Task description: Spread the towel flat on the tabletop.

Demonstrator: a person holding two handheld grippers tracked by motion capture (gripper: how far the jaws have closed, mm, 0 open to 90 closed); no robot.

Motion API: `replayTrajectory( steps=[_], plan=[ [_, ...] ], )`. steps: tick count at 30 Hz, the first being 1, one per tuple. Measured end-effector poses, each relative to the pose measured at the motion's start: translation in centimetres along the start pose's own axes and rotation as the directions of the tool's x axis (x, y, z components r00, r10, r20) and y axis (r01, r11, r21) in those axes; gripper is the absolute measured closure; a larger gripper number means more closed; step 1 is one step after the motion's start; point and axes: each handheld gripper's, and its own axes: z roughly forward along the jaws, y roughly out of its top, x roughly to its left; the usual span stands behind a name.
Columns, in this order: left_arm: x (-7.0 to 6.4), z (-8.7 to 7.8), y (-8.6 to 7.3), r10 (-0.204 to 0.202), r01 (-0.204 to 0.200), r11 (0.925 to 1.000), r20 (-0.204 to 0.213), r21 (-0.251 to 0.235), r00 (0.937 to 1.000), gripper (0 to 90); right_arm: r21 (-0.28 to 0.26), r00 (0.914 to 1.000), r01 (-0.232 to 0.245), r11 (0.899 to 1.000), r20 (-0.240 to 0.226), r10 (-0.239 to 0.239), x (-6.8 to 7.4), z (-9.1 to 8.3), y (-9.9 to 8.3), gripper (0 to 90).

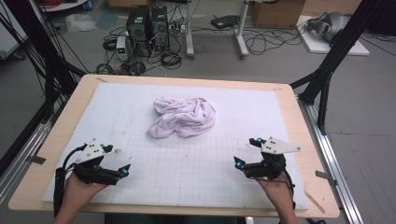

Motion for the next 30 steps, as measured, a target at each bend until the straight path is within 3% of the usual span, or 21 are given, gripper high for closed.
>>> replayTrajectory(
  steps=[20, 28, 30],
  plan=[
    [0.9, 2.4, 2.2, -0.007, 0.008, 0.9996, 0.023, -0.025, 0.9997, 8.0, 0.028, 0.9983, 0.03, 0.999, -0.05, -0.028, -2.0, 4.9, 5.0, 10.7],
    [0.9, 3.7, 3.0, -0.003, 0.004, 0.9997, 0.042, -0.026, 0.9991, 9.7, 0.035, 0.9967, 0.043, 0.998, -0.07, -0.041, -2.7, 7.3, 7.4, 10.8],
    [0.8, 3.9, 3.1, -0.005, 0.006, 0.9997, 0.045, -0.025, 0.999, 9.9, 0.039, 0.9953, 0.052, 0.998, -0.084, -0.049, -2.8, 8.5, 8.2, 11.0]
  ],
)
